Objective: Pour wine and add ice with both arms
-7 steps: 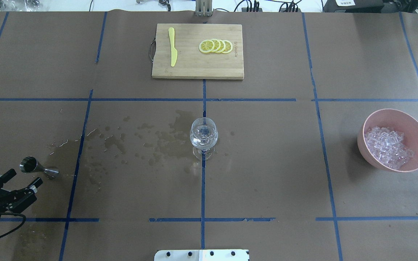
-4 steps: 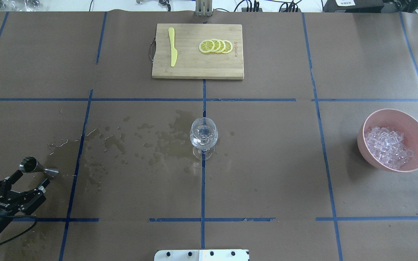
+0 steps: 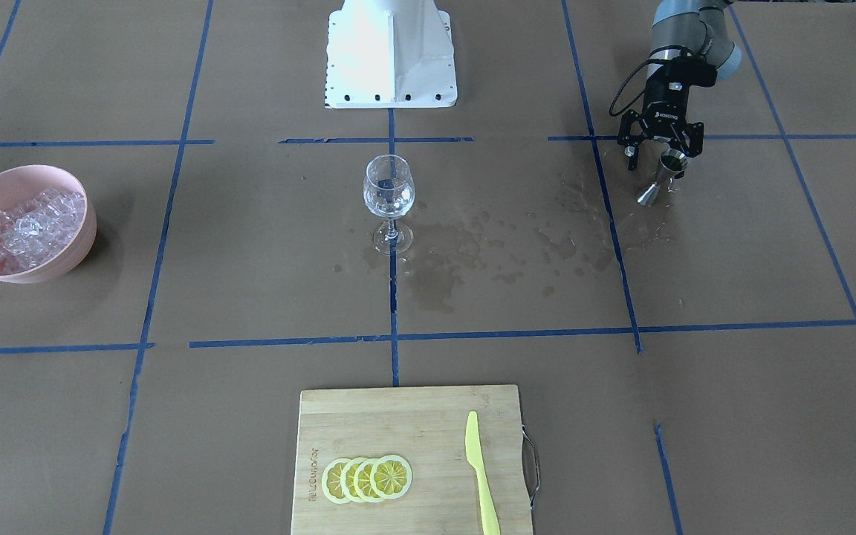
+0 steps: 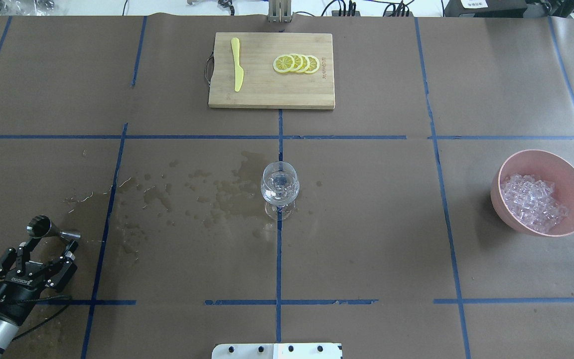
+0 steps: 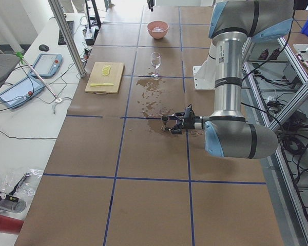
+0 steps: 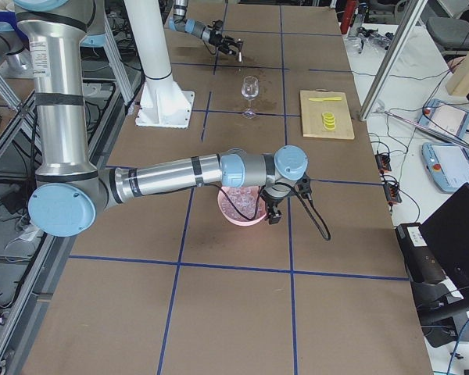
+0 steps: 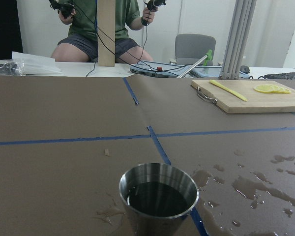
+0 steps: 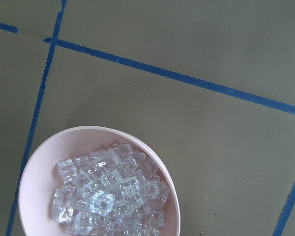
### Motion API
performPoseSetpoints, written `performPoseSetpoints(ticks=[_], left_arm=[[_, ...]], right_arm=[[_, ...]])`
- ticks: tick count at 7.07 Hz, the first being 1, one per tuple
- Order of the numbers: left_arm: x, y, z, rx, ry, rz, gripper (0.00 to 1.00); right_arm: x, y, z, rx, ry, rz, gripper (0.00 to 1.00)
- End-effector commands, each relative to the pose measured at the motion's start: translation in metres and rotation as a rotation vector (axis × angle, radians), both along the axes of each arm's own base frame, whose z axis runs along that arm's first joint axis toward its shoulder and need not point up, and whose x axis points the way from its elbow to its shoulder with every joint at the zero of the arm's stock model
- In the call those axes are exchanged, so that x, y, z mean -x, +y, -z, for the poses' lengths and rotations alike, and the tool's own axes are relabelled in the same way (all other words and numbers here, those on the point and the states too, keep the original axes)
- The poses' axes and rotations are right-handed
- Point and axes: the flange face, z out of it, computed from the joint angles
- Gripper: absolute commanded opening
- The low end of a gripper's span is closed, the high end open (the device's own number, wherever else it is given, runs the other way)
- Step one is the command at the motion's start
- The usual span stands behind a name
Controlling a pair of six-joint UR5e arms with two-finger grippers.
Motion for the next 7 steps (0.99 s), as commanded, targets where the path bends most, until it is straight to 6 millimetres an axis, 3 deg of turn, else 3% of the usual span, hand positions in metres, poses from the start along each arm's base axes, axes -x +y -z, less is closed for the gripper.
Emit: performPoseSetpoints(ticks=[1,5,7], left_arm=[[-0.004,0.000,-0.004,-0.002,-0.011,0.003,0.84],[0.005,-0.021,-0.008,-0.003,-0.031,0.053,0.81],[-0.004,-0.022,-0.013,-0.004,-0.038,0.056,0.75]], right_arm=[[0.000,0.000,0.001,-0.002,-0.001,0.000,1.00],[0.000,0.000,0.000,-0.001,-0.001,-0.001,1.00],[0.000,0.000,0.001,-0.003,-0.001,-0.001,1.00]])
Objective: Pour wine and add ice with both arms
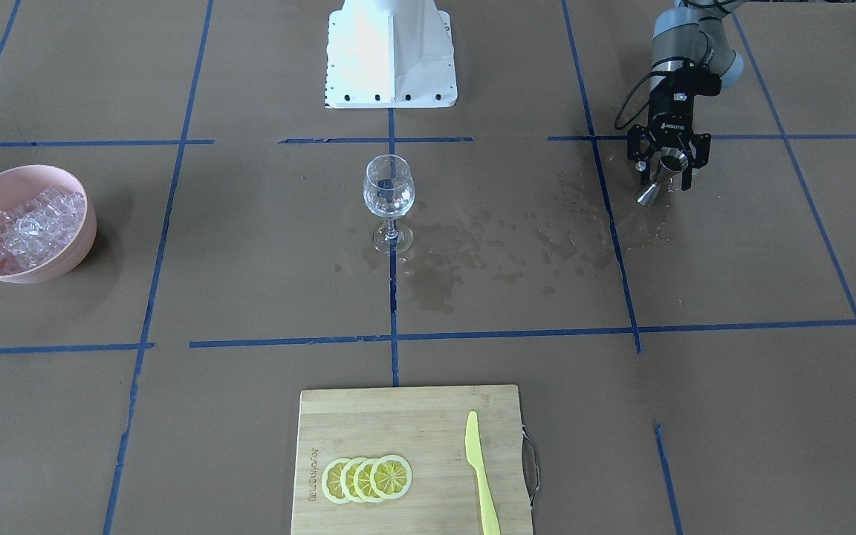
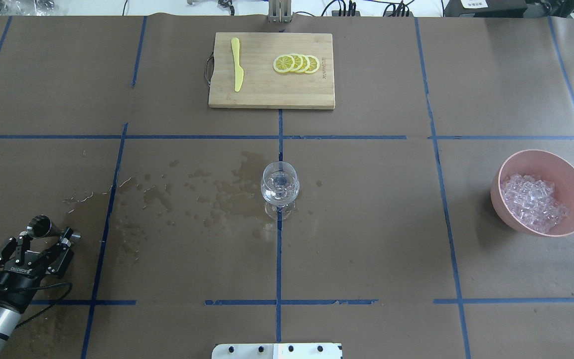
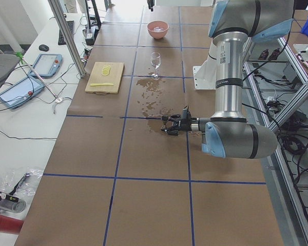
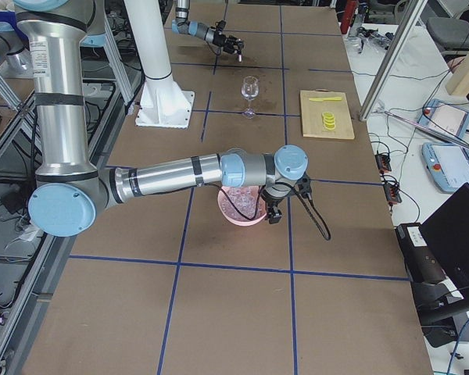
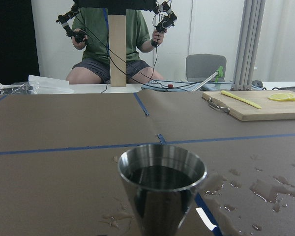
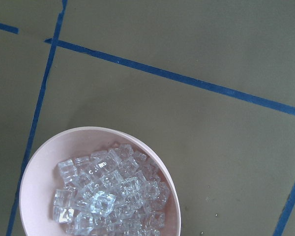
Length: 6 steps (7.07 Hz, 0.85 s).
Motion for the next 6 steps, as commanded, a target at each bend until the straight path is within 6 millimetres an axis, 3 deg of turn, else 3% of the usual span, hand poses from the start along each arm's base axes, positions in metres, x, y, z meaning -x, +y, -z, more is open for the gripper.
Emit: performPoseSetpoints(ticks=[1,2,5,6], left_arm=[[-0.0060,-0.0010,-0.0041,0.000,-0.007,0.002,0.65],[-0.0069,-0.0004,-0.0049,-0.001,-0.013,0.000,0.57],[-0.0070,-0.0007,-0.0049,-0.005,-0.029,-0.008,0.12],[-0.0138,-0.0008,0.0034,-0.006,-0.010,-0.008,0.00]], right_arm=[[0.0000,0.0000,0.0007,-0.002,0.000,0.000,1.00],[0.0000,0.0000,0.0007,-0.002,0.000,0.000,1.00],[0.0000,0.0000,-0.0002,0.001,0.000,0.000,1.00],[0.0000,0.0000,-0.0002,0.001,0.000,0.000,1.00]])
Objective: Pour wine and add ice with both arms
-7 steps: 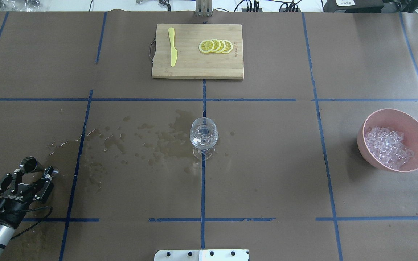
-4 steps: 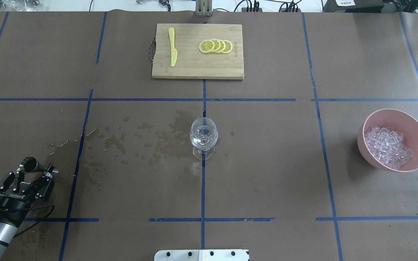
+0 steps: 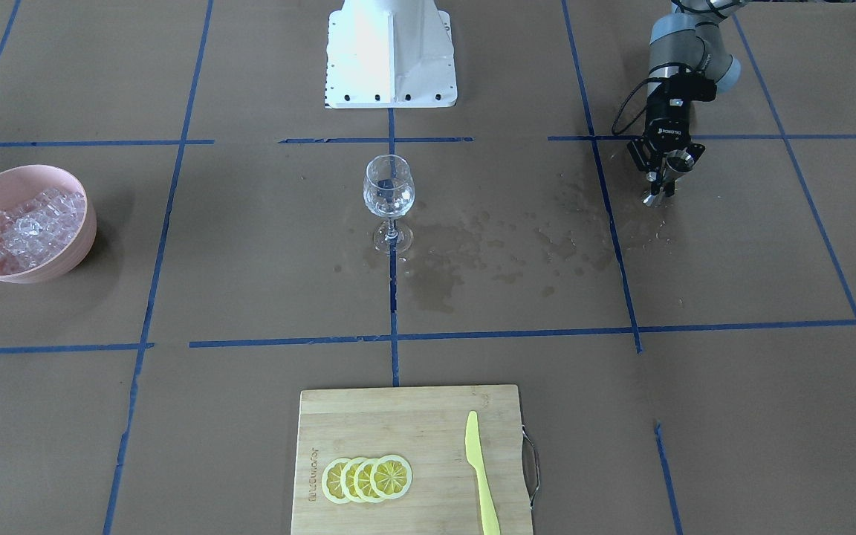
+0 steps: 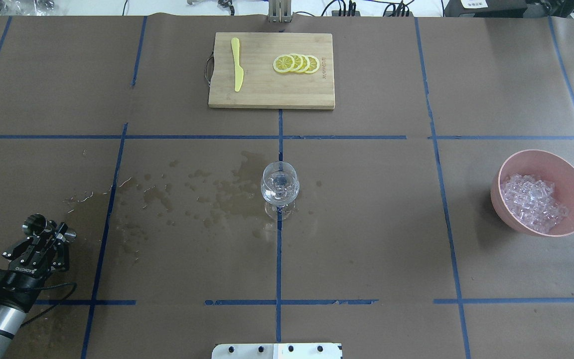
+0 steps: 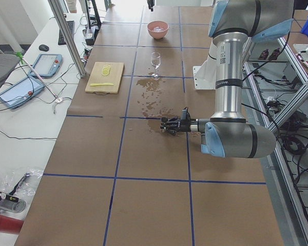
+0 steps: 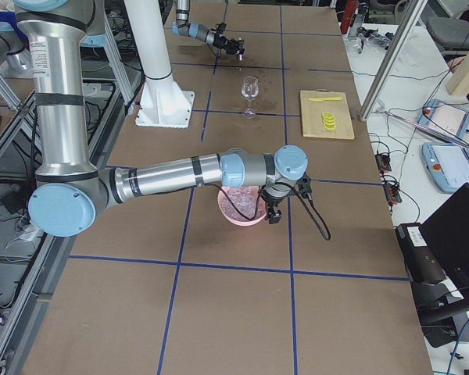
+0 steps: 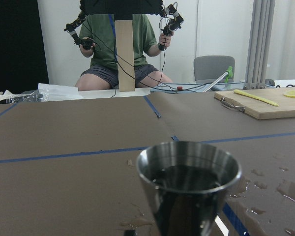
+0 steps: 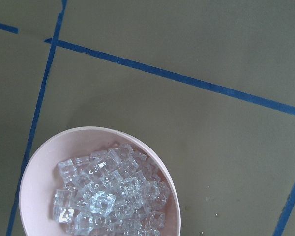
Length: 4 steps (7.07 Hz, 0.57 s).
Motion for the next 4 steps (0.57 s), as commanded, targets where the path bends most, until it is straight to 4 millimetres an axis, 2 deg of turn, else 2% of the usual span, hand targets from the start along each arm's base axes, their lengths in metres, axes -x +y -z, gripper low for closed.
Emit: performPoseSetpoints(ticks=[1,4], left_arm=[[-0.006,0.000,0.011,-0.002,0.019,-0.004,0.00],[-0.008,-0.007,0.042,-0.034,-0.034,-0.032,0.00]], right_arm=[[0.000,0.000,0.001,-0.003,0.000,0.000,1.00],[0.000,0.001,0.053,-0.104,-0.015,-0.005,1.00]])
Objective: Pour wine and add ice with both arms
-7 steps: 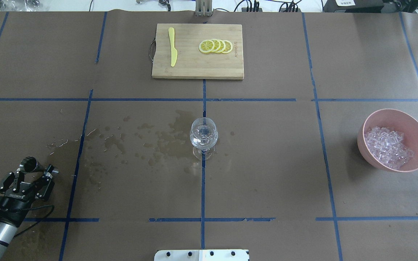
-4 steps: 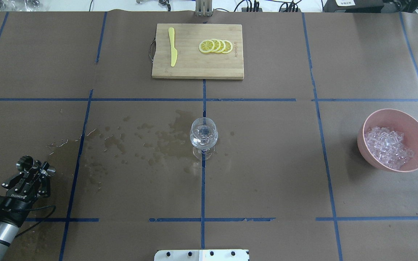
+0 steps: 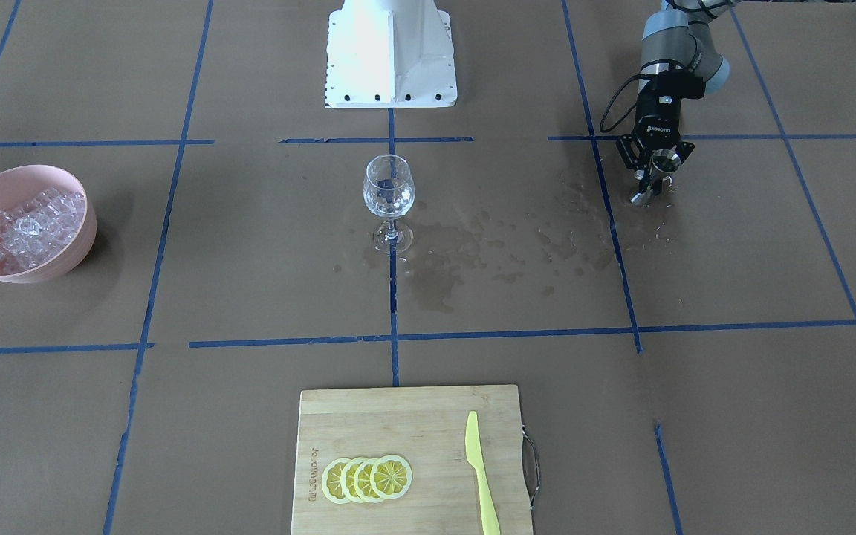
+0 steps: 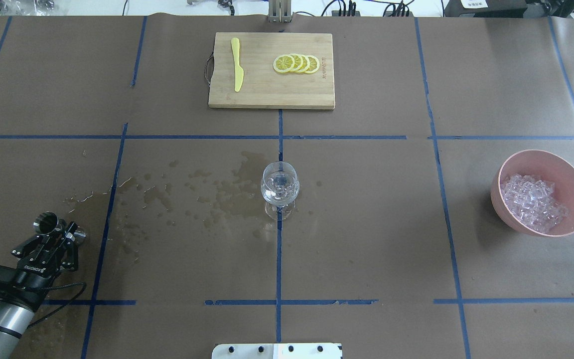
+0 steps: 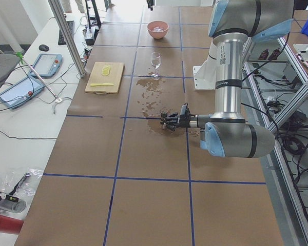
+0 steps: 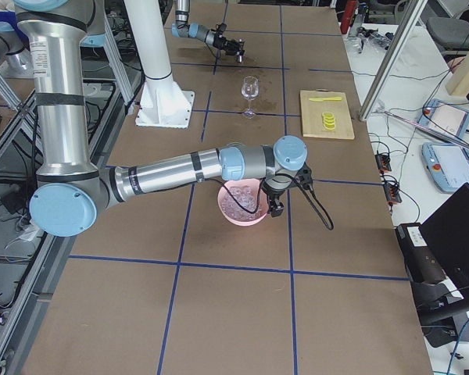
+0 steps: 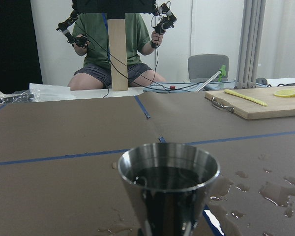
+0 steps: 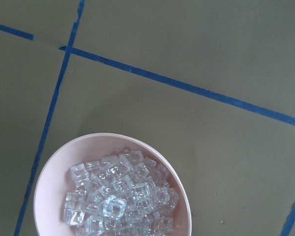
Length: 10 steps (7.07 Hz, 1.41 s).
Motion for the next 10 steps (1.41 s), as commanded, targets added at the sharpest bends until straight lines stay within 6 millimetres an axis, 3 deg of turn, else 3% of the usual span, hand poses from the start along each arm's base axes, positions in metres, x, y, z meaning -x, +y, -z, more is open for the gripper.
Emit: performPoseSetpoints(ticks=[1,4,6,7,8,10], left_arm=[[-0.011,-0.004,0.054,-0.032,0.024,-0.003,0.00],[-0.082,-0.024,0.180,-0.134,0.014,0.017,0.00],[-0.105,-0.057,0.243,-0.156,0.023,0.001,0.00],[-0.124,-0.069,0.294,-0.161,-0.032,0.012,0.00],[-0.140,-0.074,0.322,-0.178,-0.153,0.011,0.00],[-0.133,-0.088,0.326,-0.215,-0.280,0.036,0.00]], right_arm=[[0.000,0.003,0.030,-0.055,-0.010,-0.005,1.00],[-0.001,0.006,0.030,-0.056,-0.005,-0.005,1.00],[-0.001,0.009,0.026,-0.050,0.000,-0.005,1.00],[-0.002,0.009,0.025,-0.049,0.001,-0.007,1.00],[-0.002,0.010,0.024,-0.046,0.003,-0.005,1.00],[-0.002,0.010,0.024,-0.046,0.003,-0.005,1.00]])
